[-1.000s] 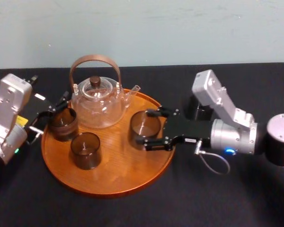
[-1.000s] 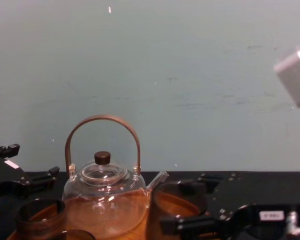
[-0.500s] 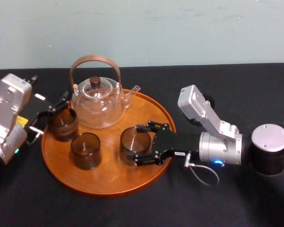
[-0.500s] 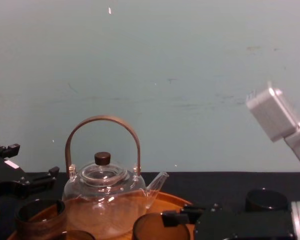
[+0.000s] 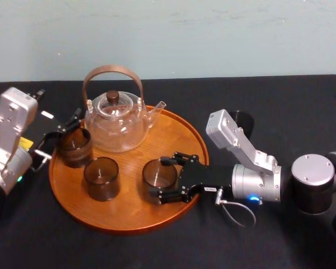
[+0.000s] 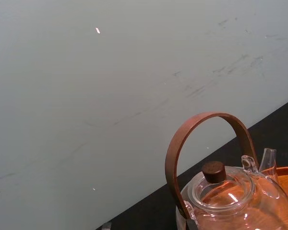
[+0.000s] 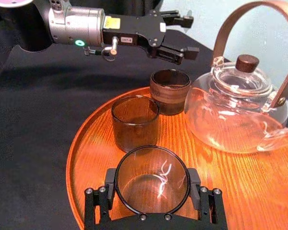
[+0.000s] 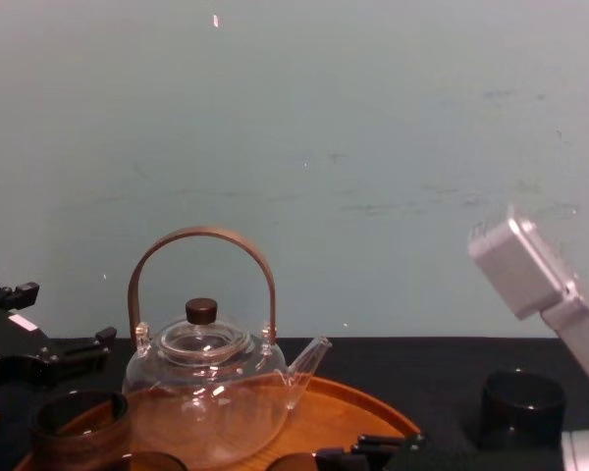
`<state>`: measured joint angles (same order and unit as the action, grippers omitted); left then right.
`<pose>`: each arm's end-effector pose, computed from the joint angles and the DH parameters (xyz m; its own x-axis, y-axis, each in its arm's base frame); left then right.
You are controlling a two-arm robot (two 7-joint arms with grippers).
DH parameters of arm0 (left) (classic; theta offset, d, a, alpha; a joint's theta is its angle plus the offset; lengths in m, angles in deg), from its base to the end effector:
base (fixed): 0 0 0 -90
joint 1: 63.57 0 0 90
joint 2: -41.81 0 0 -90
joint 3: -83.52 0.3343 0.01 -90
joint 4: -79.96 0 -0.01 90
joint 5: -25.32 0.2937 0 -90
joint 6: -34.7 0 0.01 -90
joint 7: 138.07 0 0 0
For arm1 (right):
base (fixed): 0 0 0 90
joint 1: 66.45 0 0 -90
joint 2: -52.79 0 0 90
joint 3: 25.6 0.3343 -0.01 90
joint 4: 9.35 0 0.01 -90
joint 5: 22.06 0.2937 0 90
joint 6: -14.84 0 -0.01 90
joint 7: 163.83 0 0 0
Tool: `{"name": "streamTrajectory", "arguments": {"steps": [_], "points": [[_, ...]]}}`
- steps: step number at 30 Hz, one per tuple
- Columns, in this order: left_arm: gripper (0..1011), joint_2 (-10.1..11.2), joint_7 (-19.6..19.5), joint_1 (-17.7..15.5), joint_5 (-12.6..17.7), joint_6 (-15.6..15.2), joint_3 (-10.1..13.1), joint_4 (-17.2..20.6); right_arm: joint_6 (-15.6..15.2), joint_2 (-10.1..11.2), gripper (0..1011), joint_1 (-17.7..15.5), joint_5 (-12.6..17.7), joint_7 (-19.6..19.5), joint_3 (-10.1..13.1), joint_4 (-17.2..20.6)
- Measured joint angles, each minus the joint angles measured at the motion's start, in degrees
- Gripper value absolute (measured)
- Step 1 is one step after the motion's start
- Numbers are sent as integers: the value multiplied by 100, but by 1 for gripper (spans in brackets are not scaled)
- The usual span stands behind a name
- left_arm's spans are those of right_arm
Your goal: Pick up the glass from the table and place it on the tray.
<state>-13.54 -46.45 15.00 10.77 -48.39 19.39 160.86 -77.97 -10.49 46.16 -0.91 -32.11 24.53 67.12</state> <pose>0.3510 0.1119 -0.3351 0.2924 0.8802 0.3737 -0.9552 0.2874 0.0703 0.3907 -0.0133 -0.3339 0.9397 -0.3402 0.0349 0.3335 0.8888 -0.3144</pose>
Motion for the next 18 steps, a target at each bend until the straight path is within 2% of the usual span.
{"name": "streamTrajectory", "arguments": {"steps": [18], "points": [[1001,0,0,0,0,0,0,0,-14,-53,905,2,-96,-61,-57,-108]]}}
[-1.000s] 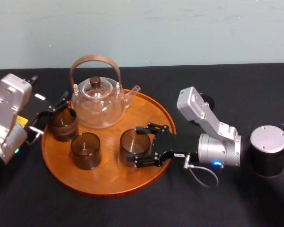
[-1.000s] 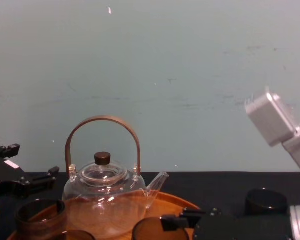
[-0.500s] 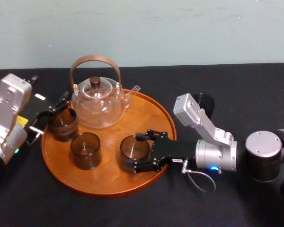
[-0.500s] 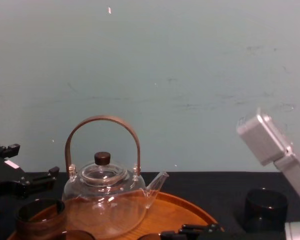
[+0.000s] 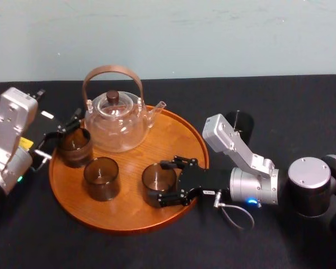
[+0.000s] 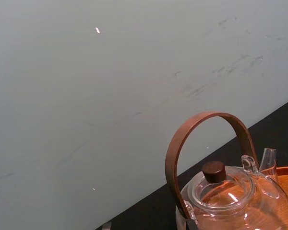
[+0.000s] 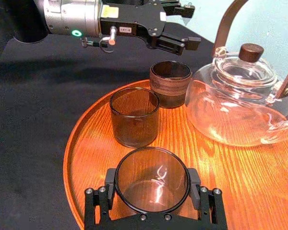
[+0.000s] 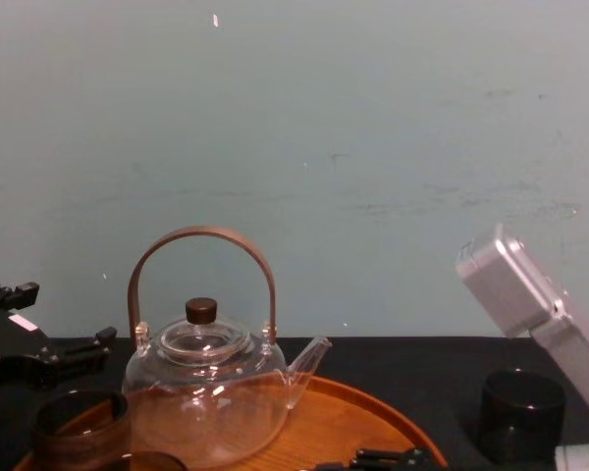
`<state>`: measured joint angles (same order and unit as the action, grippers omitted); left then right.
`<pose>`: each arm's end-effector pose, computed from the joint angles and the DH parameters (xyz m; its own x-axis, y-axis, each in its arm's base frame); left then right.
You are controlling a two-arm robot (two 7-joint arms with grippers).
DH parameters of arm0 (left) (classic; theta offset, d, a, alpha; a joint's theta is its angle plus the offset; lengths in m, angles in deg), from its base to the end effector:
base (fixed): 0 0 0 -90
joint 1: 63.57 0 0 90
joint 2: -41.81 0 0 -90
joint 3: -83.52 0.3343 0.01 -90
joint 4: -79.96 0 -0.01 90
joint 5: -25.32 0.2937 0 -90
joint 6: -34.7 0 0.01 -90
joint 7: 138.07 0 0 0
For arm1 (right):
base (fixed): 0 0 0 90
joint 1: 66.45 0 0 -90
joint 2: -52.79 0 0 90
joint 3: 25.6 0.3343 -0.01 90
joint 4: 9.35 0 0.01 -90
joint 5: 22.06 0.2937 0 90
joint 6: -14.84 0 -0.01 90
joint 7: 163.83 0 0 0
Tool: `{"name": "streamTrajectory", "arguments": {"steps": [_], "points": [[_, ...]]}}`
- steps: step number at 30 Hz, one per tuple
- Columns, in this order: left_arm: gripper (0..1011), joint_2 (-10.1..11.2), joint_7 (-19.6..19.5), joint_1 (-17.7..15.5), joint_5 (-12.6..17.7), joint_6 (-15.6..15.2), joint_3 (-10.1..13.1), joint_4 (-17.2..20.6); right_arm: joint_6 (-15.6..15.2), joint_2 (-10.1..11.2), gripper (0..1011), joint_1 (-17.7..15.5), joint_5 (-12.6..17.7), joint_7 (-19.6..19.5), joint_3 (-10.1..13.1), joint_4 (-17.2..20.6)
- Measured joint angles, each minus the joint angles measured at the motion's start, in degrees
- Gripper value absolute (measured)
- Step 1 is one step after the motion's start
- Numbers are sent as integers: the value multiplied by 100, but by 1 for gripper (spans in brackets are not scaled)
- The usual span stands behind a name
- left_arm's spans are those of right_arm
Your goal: Pick up the glass from the table and place it on the tray.
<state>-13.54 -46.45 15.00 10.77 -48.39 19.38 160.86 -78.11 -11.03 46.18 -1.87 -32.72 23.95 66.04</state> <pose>0.3510 0.1119 -0.3351 0.2922 0.8803 0.3738 -0.9553 0.2873 0.0702 0.3901 -0.0103 -0.3402 0.9378 -0.3455 0.0341 0.3364 0.8801 -0.3351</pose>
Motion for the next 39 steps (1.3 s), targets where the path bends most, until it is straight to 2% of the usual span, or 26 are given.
{"name": "streamTrajectory", "arguments": {"steps": [5,10,29,39], "points": [[1001,0,0,0,0,0,0,0,-1,0,908,-3,5,2,3,0],[1001,0,0,0,0,0,0,0,-5,0,1002,-6,9,6,4,-3],[1001,0,0,0,0,0,0,0,-8,2,1002,-7,31,21,14,-1],[1001,0,0,0,0,0,0,0,77,372,1002,-228,301,217,185,426]]}}
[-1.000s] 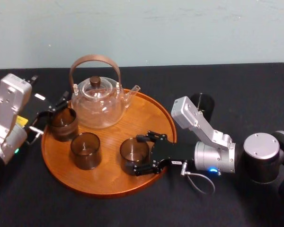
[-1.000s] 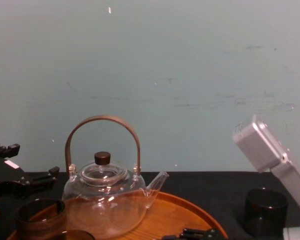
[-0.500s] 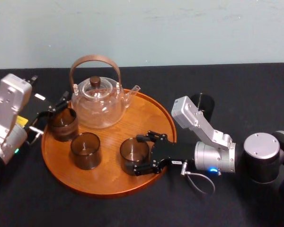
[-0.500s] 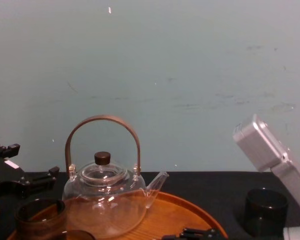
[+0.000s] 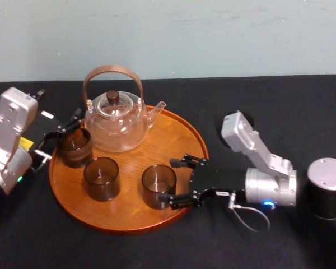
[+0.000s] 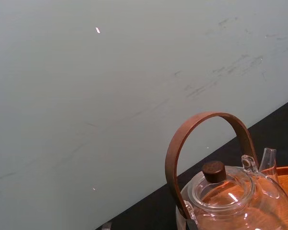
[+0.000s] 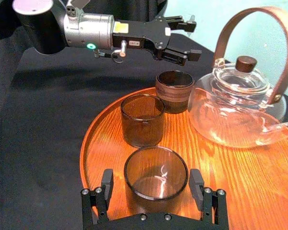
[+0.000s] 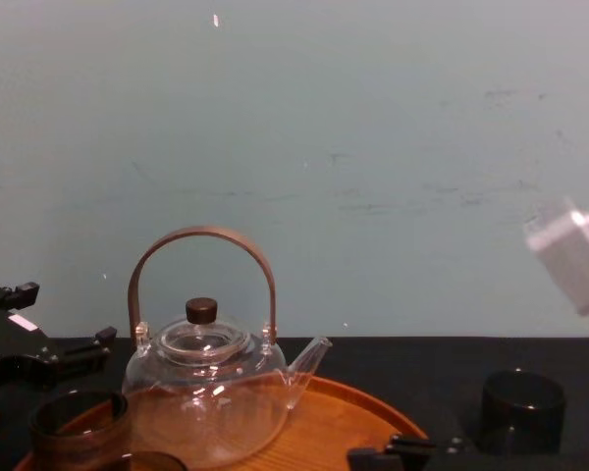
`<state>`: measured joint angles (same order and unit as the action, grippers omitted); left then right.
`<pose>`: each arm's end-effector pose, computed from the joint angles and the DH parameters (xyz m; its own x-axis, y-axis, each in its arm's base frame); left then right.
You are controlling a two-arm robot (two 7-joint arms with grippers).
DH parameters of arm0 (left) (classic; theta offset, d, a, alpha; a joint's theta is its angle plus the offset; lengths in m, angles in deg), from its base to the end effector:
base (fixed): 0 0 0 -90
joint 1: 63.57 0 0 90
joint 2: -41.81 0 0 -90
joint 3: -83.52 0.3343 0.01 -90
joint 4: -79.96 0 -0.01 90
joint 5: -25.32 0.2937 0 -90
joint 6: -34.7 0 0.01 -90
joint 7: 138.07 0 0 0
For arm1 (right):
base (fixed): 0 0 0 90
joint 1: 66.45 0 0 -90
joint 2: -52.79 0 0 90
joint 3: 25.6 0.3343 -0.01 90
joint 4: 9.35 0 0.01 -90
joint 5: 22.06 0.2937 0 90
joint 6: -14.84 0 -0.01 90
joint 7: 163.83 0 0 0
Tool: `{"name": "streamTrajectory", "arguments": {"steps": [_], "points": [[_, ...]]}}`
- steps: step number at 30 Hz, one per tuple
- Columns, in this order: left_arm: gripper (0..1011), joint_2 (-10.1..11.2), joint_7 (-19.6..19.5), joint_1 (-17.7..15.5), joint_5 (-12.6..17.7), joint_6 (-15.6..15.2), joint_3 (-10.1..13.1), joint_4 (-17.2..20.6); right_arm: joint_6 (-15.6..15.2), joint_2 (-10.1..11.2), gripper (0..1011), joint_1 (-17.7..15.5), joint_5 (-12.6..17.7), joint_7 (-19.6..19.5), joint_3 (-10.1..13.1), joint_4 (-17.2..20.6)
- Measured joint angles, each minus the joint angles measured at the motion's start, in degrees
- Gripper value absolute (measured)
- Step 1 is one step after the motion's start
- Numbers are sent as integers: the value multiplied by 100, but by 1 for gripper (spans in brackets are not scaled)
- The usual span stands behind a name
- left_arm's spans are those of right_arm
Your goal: Pick up the glass from the table and place it on the tray.
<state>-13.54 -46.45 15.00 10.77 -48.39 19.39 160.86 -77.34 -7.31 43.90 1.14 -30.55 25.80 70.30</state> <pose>0.3510 0.1119 -0.3351 0.2924 0.8802 0.3737 -0.9552 0.2874 0.0703 0.3783 -0.0328 -0.3305 0.9451 -0.3258 0.0228 0.3175 0.8999 -0.2989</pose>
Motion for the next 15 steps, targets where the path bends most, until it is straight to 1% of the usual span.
{"name": "streamTrajectory", "arguments": {"steps": [4,5,6,7,9,10,12,13,15], "points": [[1001,0,0,0,0,0,0,0,17,204,1002,-141,99,-3,99,225],[1001,0,0,0,0,0,0,0,19,302,1002,-217,141,-23,153,330],[1001,0,0,0,0,0,0,0,19,352,1002,-258,167,-41,184,386],[1001,0,0,0,0,0,0,0,20,458,1002,-343,216,-76,248,486],[1001,0,0,0,0,0,0,0,25,549,1002,-423,261,-109,316,591],[1001,0,0,0,0,0,0,0,34,660,1003,-521,312,-147,387,690],[1001,0,0,0,0,0,0,0,48,768,1002,-622,360,-184,463,792],[1001,0,0,0,0,0,0,0,70,883,1002,-731,411,-220,547,893],[1001,0,0,0,0,0,0,0,94,994,1002,-840,459,-256,632,993]]}}
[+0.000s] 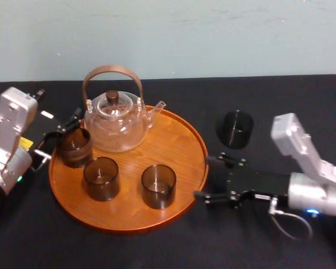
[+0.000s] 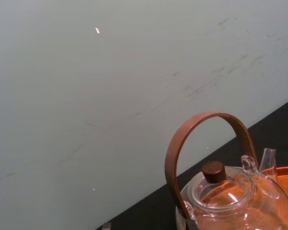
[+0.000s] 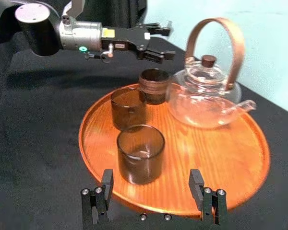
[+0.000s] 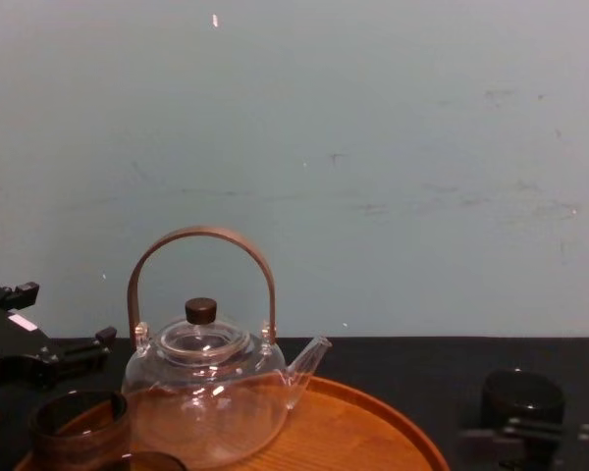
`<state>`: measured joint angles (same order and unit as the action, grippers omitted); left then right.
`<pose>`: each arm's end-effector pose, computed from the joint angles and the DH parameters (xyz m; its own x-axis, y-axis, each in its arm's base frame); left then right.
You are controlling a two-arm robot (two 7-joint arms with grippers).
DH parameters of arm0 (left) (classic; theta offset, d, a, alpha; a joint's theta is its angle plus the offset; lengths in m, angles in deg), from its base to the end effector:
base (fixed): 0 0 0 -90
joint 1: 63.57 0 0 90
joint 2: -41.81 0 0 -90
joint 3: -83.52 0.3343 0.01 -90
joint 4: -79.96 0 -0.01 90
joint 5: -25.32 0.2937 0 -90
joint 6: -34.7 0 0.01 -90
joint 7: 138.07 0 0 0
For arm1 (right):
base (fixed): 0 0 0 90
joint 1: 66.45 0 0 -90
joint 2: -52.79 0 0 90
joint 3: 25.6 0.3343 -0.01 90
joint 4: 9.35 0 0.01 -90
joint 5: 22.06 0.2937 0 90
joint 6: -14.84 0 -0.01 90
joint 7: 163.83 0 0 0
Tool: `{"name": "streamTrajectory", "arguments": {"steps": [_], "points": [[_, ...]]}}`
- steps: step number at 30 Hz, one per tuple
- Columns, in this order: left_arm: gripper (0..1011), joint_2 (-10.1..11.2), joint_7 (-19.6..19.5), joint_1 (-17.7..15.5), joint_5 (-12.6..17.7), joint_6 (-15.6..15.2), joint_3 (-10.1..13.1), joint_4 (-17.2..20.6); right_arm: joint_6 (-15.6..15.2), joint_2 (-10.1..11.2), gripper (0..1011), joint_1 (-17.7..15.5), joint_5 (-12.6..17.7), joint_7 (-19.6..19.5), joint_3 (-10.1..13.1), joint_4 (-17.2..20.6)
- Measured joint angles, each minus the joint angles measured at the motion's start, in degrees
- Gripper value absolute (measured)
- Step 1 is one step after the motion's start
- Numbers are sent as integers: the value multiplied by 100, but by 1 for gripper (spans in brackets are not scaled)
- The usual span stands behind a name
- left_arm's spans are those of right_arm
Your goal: Pick up the glass from the table and place it on the tray.
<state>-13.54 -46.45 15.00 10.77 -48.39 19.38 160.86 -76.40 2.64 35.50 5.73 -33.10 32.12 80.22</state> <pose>0.3510 0.1119 -0.3351 0.2922 0.8803 0.3738 -0.9553 0.2873 0.0702 0.3367 -0.0936 -0.3106 0.9146 -0.4021 0.0430 0.3971 0.8731 -0.2827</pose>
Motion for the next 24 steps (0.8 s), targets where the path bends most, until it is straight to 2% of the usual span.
{"name": "streamTrajectory", "arguments": {"steps": [4,5,6,10,14,15,18,24], "points": [[1001,0,0,0,0,0,0,0,74,277,1002,-313,144,-137,278,225],[1001,0,0,0,0,0,0,0,74,277,1002,-313,144,-137,278,225],[1001,0,0,0,0,0,0,0,90,353,1003,-411,180,-213,383,281],[1001,0,0,0,0,0,0,0,98,438,1002,-614,244,-459,632,342],[1001,0,0,0,0,0,0,0,11,412,1003,-758,261,-866,898,320],[1001,0,0,0,0,0,0,0,11,412,1003,-758,261,-866,898,320],[1001,0,0,0,0,0,0,0,-137,303,1003,-783,244,-1191,1061,235],[1001,0,0,0,0,0,0,0,-337,110,1003,-709,142,-1513,1180,82]]}}
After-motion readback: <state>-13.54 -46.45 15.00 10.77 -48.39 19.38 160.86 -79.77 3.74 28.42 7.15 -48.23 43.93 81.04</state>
